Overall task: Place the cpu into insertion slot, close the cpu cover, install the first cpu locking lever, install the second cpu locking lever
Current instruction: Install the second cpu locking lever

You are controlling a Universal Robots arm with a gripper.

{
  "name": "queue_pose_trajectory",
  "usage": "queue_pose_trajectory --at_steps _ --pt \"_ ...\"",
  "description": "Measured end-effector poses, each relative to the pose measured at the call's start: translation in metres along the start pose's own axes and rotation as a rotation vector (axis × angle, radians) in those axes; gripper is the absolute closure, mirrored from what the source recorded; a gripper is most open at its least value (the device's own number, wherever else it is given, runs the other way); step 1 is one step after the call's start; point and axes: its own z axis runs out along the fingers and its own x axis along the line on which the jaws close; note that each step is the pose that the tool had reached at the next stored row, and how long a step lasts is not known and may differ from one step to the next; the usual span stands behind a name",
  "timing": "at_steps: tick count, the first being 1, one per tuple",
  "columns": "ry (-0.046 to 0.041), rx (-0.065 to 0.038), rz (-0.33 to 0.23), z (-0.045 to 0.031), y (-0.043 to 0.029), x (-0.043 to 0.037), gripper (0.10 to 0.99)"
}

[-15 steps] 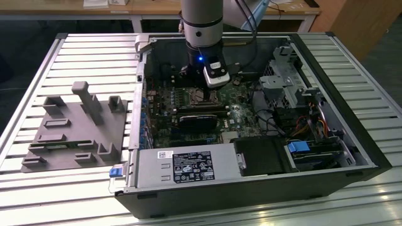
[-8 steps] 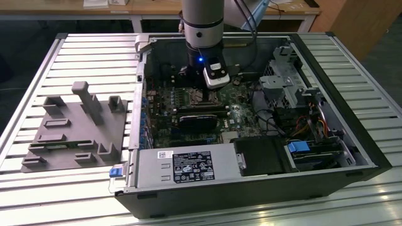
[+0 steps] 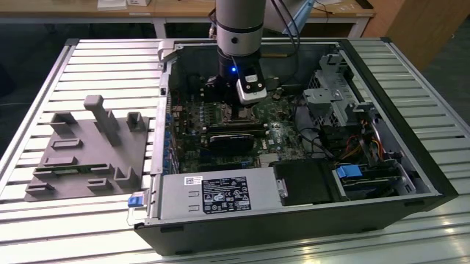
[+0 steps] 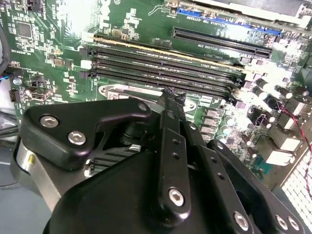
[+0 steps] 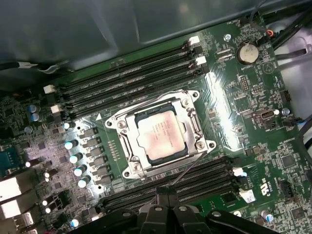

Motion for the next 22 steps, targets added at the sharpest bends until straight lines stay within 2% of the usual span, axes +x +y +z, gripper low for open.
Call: queue_pose_trajectory --at_steps 3,6,13,22 --pt "0.0004 -0.004 -0.006 0.0002 -0.0001 0.0001 0.980" --pt "0.0034 -0.016 -0.026 0.0008 -0.0001 0.0001 0.980" --pt "0.0074 -0.037 -0.075 0.0024 -0.0004 0.0002 0.980" --pt "0.0109 -0.084 -0.097 0.0051 -0.0056 -0.0011 0.980"
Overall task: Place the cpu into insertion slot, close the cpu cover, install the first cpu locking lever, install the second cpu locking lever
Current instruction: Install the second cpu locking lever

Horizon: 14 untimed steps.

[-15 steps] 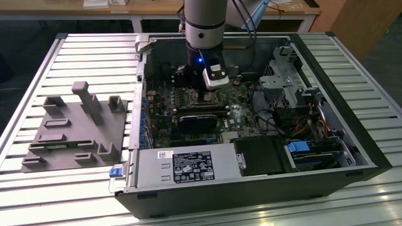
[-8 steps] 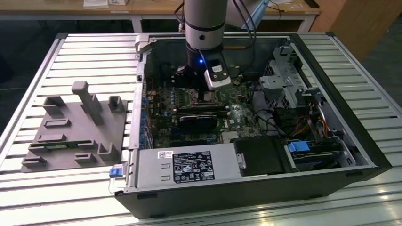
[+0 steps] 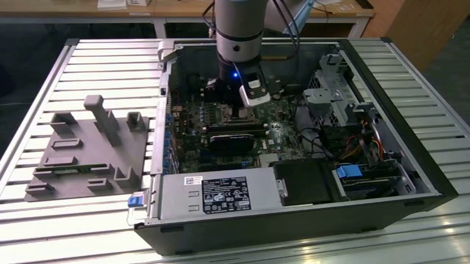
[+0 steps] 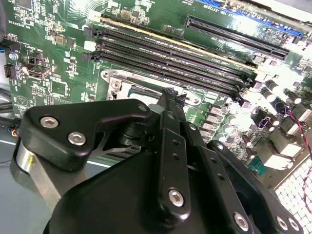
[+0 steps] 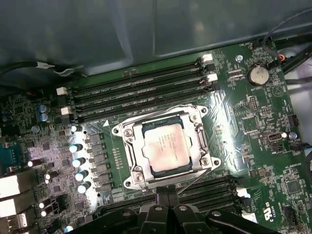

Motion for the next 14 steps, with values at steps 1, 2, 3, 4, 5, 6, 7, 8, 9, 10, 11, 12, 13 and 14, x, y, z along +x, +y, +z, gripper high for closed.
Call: queue_pose_trajectory --at_steps 1,2,3,4,5,6,7,8,9,10,11,12,13,14 --pt "0.0001 -0.004 -0.001 0.0001 -0.0013 -0.0002 0.980" --pt "0.0001 -0.008 -0.002 0.0002 -0.0026 -0.0003 0.980" --pt "0.0001 -0.012 -0.003 0.0003 -0.0039 -0.0005 0.980" --pt "0.0001 -0.016 -0.004 0.0004 -0.0052 -0.0006 0.980" --pt "0.0001 -0.020 -0.006 0.0005 -0.0065 -0.0008 0.980" --pt "0.0002 -0.025 -0.007 0.0007 -0.0075 -0.0009 0.980" --pt "0.0003 -0.029 -0.009 0.0008 -0.0082 -0.0010 0.980" --pt "0.0006 -0.033 -0.012 0.0009 -0.0088 -0.0011 0.980" --pt "0.0012 -0.037 -0.015 0.0012 -0.0091 -0.0011 0.980" --pt "0.0021 -0.041 -0.021 0.0015 -0.0095 -0.0009 0.980" --pt "0.0031 -0.042 -0.028 0.0019 -0.0098 -0.0007 0.980" --pt "0.0041 -0.044 -0.034 0.0023 -0.0101 -0.0005 0.980" --pt "0.0049 -0.046 -0.040 0.0026 -0.0106 -0.0003 0.980" --pt "0.0055 -0.047 -0.044 0.0029 -0.0113 0.0001 0.980"
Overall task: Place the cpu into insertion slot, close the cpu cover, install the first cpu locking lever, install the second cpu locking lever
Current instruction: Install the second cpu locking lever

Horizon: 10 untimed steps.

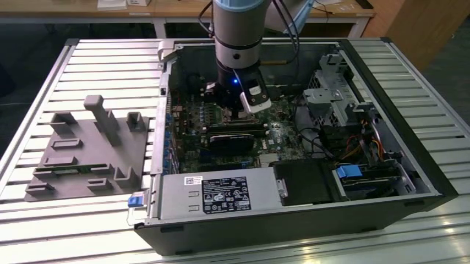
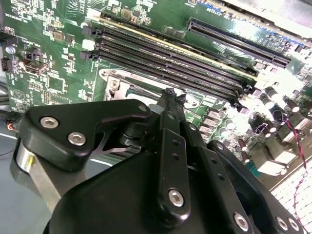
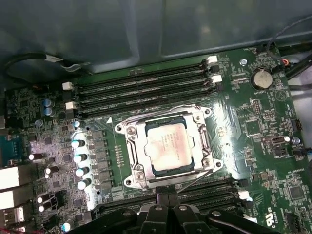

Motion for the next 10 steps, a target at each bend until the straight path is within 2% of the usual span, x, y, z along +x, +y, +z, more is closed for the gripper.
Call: queue_pose_trajectory --at_steps 5,8,10 --pt "0.0023 -0.008 -0.011 0.0013 -0.0063 0.0024 0.980" --pt "0.0043 -0.019 -0.014 0.0024 -0.0105 0.0025 0.980" --pt "0.0068 -0.030 -0.017 0.0037 -0.0128 0.0029 0.980"
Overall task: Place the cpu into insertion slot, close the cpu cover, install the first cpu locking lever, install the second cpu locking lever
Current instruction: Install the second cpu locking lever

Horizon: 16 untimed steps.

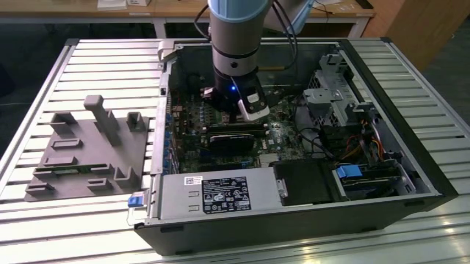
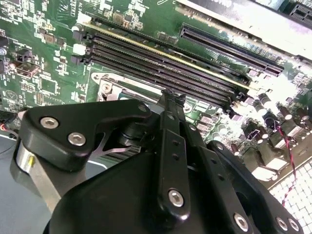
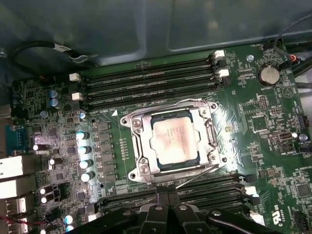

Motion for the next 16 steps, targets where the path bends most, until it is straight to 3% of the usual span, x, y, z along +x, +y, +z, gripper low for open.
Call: queue_pose_trajectory --at_steps 5,11,16 --pt "0.0044 -0.030 -0.007 0.0022 -0.0043 0.0008 0.980" --pt "0.0076 -0.046 -0.017 0.0041 -0.0117 0.0027 0.980" --pt "0.0091 -0.067 -0.021 0.0045 -0.0158 0.0045 0.980"
